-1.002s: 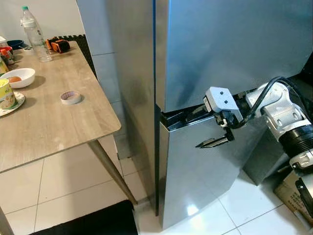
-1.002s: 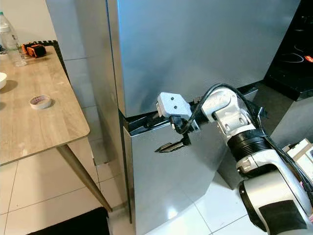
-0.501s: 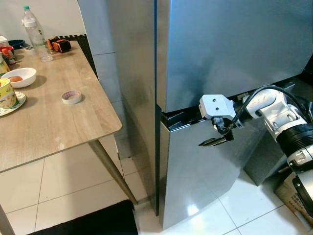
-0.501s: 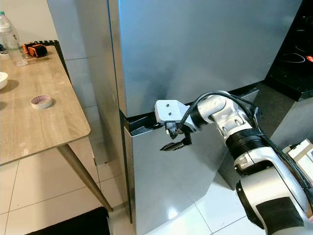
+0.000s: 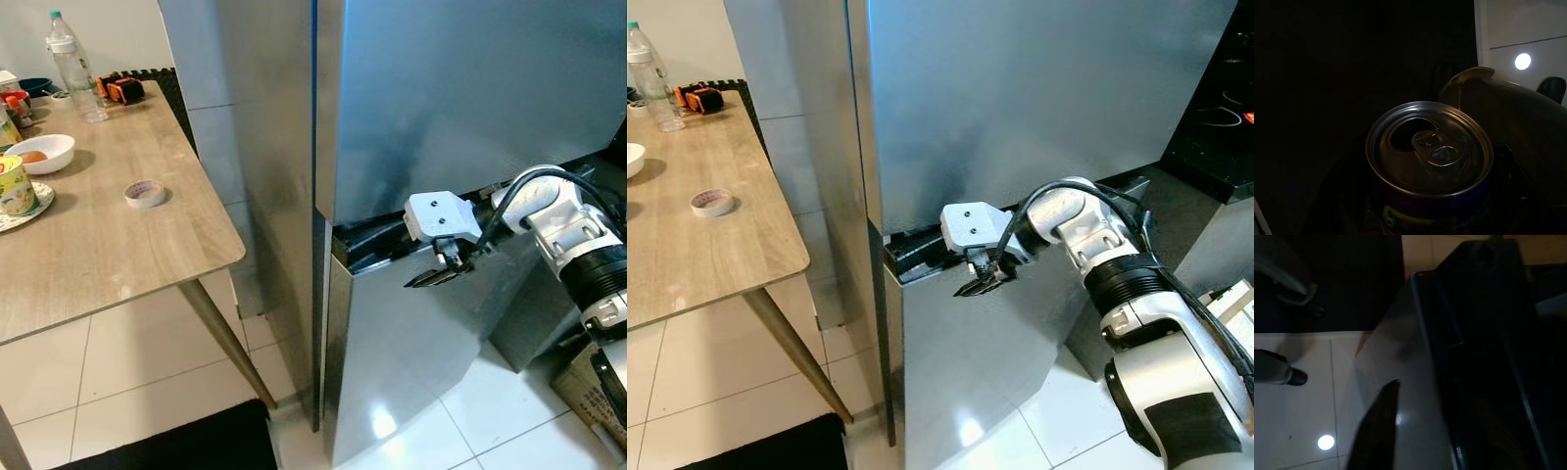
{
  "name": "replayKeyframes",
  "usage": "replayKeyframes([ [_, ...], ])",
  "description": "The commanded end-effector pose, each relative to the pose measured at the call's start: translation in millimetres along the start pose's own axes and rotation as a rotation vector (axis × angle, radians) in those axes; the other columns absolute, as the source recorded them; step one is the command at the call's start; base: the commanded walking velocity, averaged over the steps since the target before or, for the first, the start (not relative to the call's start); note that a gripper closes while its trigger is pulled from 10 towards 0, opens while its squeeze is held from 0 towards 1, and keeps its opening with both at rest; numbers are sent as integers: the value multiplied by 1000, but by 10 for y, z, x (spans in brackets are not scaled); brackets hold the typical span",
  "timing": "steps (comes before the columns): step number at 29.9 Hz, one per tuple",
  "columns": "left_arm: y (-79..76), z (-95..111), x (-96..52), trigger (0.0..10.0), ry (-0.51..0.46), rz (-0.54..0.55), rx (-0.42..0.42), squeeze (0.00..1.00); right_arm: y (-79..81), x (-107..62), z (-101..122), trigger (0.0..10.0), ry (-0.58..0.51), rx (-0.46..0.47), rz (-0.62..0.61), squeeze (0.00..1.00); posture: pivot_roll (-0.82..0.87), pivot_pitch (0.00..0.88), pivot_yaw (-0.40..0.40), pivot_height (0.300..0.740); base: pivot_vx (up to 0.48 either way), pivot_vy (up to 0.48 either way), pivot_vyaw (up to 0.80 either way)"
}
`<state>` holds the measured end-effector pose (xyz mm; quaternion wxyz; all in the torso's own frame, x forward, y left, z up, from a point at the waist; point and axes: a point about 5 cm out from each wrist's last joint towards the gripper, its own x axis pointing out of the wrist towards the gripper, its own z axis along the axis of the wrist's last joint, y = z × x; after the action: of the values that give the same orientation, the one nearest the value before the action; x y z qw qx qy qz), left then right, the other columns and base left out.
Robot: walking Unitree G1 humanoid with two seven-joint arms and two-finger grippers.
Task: Restocking fridge
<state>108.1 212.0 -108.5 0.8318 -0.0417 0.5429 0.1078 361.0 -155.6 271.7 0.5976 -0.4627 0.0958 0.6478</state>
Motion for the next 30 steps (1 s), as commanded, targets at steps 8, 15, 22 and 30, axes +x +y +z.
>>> replayKeyframes([
  [8,-25,-67,-6,10000,23,-4,0,0,65,-161,188,10000,-195,-1,31,0,-112,37,-33,740,0,0,0],
  [15,-19,-72,-7,10000,24,-3,-1,0,89,-338,471,10000,-445,-18,16,0,-109,40,-31,740,0,0,0],
  [22,-20,-72,-7,10000,24,-5,1,0,-95,-361,616,10000,-543,-68,-88,0,-113,40,-28,740,0,0,0],
  [30,-28,-63,-5,10000,22,-7,1,0,-197,-100,547,10000,-448,-21,-180,1000,-110,39,-28,740,0,0,0],
])
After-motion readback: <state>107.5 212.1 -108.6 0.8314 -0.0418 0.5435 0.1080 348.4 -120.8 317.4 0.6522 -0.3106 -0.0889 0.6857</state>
